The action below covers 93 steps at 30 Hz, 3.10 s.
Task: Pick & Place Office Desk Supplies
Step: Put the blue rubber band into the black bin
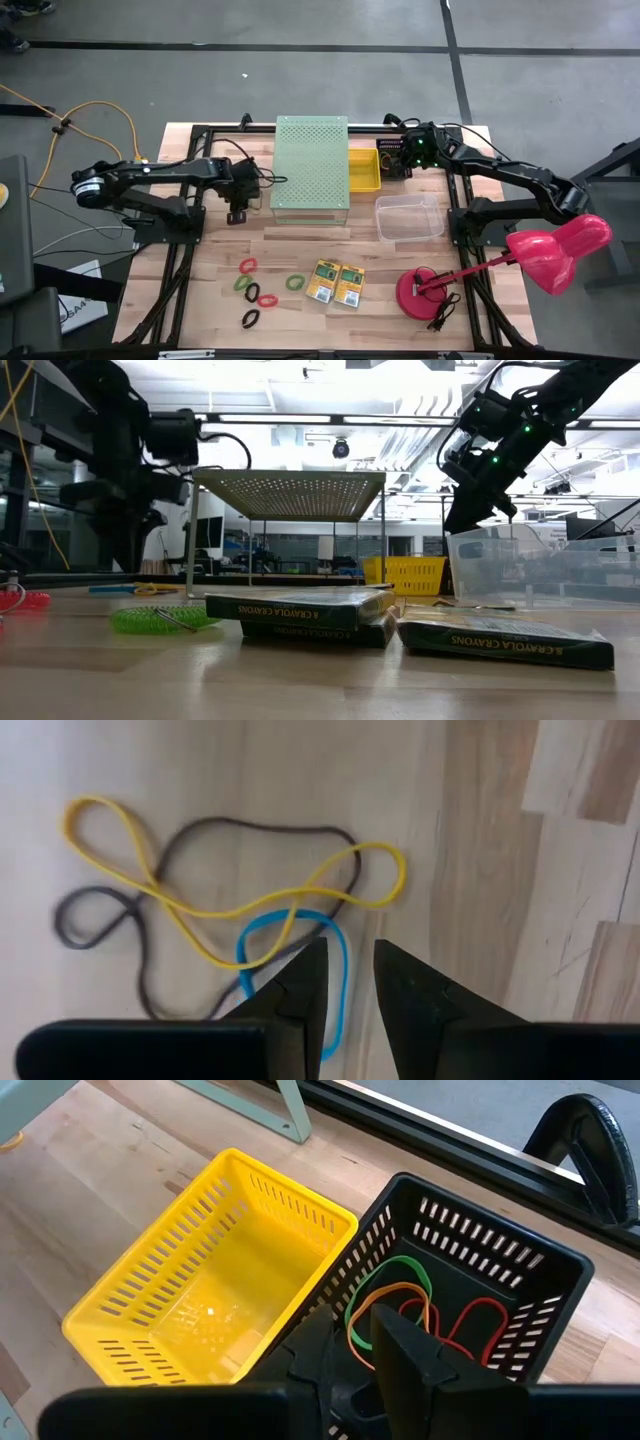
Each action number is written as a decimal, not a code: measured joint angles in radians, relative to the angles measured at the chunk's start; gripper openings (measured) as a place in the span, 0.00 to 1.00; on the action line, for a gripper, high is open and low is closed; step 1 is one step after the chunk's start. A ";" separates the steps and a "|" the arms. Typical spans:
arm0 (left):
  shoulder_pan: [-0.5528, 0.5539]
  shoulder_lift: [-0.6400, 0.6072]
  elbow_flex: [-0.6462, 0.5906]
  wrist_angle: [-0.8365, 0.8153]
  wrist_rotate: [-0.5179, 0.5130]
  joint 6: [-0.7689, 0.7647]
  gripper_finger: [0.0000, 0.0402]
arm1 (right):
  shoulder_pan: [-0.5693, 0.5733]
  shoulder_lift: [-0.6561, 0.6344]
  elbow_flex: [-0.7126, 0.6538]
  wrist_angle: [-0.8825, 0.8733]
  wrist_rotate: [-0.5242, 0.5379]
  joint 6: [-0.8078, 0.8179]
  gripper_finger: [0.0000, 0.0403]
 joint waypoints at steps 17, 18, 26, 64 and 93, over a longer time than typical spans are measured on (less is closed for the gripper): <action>-0.026 0.134 0.001 0.001 -0.115 -0.045 0.20 | 0.000 0.000 0.000 0.001 0.000 0.000 0.15; -0.026 0.134 0.001 0.001 -0.108 -0.045 0.20 | 0.000 0.000 0.000 0.001 0.000 0.000 0.15; -0.026 0.134 0.001 0.000 -0.073 -0.061 0.17 | 0.000 0.000 0.000 0.001 0.000 0.000 0.15; -0.026 -0.060 0.212 -0.199 -0.084 -0.123 0.00 | 0.000 0.000 0.000 0.001 0.000 0.000 0.15; -0.120 -0.104 0.275 0.602 -0.044 -0.008 0.00 | 0.000 0.000 0.000 0.050 -0.011 -0.026 0.15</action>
